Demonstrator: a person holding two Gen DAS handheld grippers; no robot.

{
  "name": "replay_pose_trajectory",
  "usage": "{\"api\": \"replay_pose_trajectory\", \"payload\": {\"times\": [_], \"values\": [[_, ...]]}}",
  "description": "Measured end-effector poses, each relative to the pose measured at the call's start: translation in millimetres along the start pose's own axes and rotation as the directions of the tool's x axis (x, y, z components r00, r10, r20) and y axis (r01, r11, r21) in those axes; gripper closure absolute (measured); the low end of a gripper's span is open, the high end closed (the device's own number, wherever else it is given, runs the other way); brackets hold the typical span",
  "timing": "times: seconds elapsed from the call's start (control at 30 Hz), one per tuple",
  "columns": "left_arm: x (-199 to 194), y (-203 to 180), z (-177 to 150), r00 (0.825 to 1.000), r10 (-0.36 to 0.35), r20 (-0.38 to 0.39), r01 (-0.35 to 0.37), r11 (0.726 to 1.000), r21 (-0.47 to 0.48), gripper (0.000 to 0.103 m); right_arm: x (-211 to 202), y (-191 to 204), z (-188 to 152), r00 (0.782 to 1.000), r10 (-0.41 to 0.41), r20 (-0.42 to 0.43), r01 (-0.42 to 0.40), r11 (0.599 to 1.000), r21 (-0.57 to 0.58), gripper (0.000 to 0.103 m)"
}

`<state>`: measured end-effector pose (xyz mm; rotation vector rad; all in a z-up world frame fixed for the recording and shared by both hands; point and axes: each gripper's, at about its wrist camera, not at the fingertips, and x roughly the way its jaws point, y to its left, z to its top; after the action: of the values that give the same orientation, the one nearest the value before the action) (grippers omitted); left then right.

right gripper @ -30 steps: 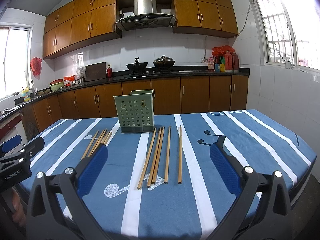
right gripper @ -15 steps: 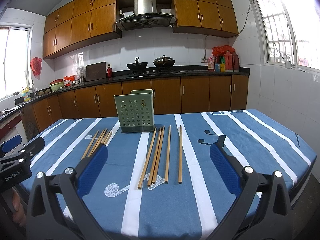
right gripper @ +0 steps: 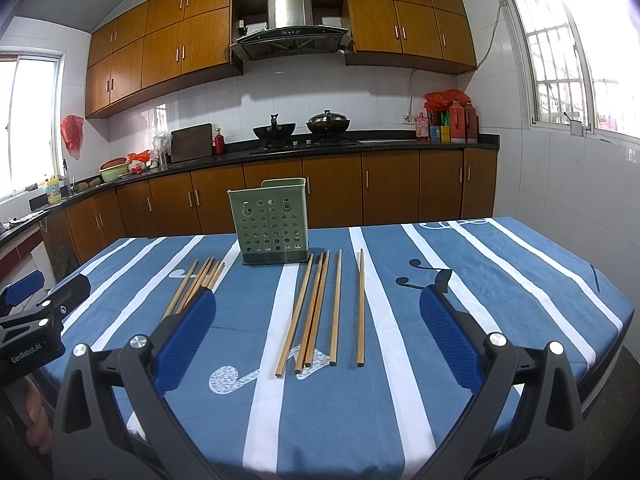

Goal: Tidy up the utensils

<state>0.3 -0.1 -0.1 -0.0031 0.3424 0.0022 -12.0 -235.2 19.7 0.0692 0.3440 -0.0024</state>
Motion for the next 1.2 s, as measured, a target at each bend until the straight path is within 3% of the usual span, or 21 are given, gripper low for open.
{"api": "replay_pose_trajectory", "payload": {"times": [0.97, 1.2], "values": [[0, 0, 0, 1.0, 0.001, -0.002, -0.001, 1.0, 0.002, 0.002, 1, -1, -1, 1.0, 0.0, -0.004, 0.0, 1.0, 0.002, 0.004], [7, 1, -3, 0.999, 0.012, -0.033, -0.012, 1.0, -0.001, 0.002, 15, -6, -3, 0.998, -0.026, -0.057, 0.027, 1.0, 0.014, 0.004]]}}
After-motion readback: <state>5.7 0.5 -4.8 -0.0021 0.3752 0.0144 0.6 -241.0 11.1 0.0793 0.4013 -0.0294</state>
